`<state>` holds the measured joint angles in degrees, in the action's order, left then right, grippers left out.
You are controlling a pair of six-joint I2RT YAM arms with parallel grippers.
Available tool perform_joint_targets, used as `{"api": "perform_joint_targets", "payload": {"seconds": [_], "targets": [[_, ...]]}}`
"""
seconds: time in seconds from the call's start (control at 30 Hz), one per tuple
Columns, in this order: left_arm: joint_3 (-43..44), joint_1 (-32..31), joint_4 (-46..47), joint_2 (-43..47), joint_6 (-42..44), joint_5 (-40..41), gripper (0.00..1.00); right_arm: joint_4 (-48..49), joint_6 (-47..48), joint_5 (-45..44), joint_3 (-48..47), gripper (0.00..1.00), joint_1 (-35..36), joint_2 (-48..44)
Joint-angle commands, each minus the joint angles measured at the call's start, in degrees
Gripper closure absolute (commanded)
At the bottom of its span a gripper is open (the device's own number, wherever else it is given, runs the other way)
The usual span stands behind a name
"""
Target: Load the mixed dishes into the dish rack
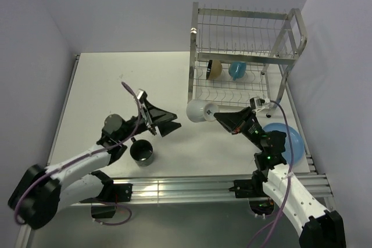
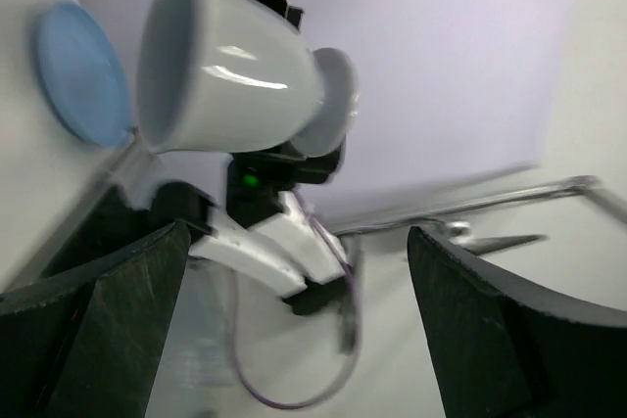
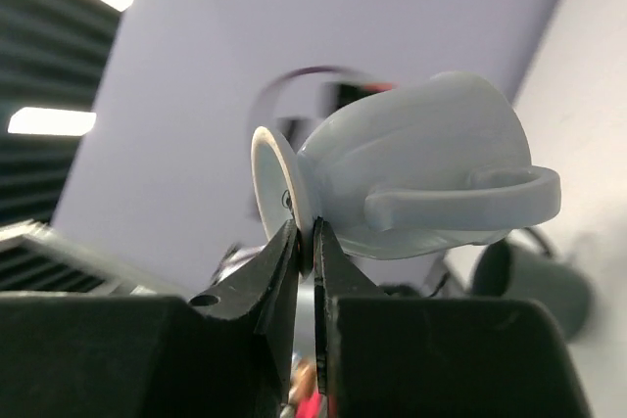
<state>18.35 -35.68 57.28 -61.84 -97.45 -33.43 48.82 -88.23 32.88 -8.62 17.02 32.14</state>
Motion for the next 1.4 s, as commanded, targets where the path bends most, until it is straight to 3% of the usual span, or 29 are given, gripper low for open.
{"api": "perform_joint_targets", "payload": {"seconds": [0.0, 0.07, 0.17, 0.3, 0.47, 0.53, 0.77, 1.03, 1.37], "targets": [[17.9, 0.3, -39.5, 10.1, 29.9, 3.5, 0.01, -12.5, 9.6, -7.4, -7.2, 1.00, -1.4, -2.9], [23.6, 0.2, -63.5, 14.8, 38.4, 16.0, 0.01, -17.2, 14.4, -10.0, -10.2, 1.00, -1.5, -2.8], [28.5, 0.3, -76.6, 18.7, 46.1, 27.0, 0.01, -22.9, 18.5, -15.1, -13.4, 1.00, -1.5, -1.3], [28.7, 0.3, -82.8, 20.4, 49.7, 32.4, 0.01, -29.5, 21.9, -24.3, -17.1, 1.00, -1.6, 0.9], [24.9, 0.3, -85.0, 21.7, 50.4, 35.9, 0.02, -34.4, 24.7, -32.7, -19.9, 1.00, -1.9, 3.3], [23.8, 0.3, -86.2, 22.1, 50.2, 38.6, 0.06, -33.8, 26.9, -35.9, -20.6, 1.00, -2.3, 4.4], [22.0, 0.3, -89.4, 23.4, 49.6, 43.8, 0.09, -29.3, 29.2, -38.2, -22.8, 1.00, -4.2, 12.8], [22.0, 0.3, -91.9, 22.3, 44.4, 43.5, 0.19, -25.4, 24.0, -42.9, -20.7, 1.00, -6.9, 17.7], [21.7, 0.3, -91.4, 19.2, 43.8, 43.8, 0.20, -18.8, 17.6, -41.3, -19.2, 1.00, -12.6, 24.6]]}}
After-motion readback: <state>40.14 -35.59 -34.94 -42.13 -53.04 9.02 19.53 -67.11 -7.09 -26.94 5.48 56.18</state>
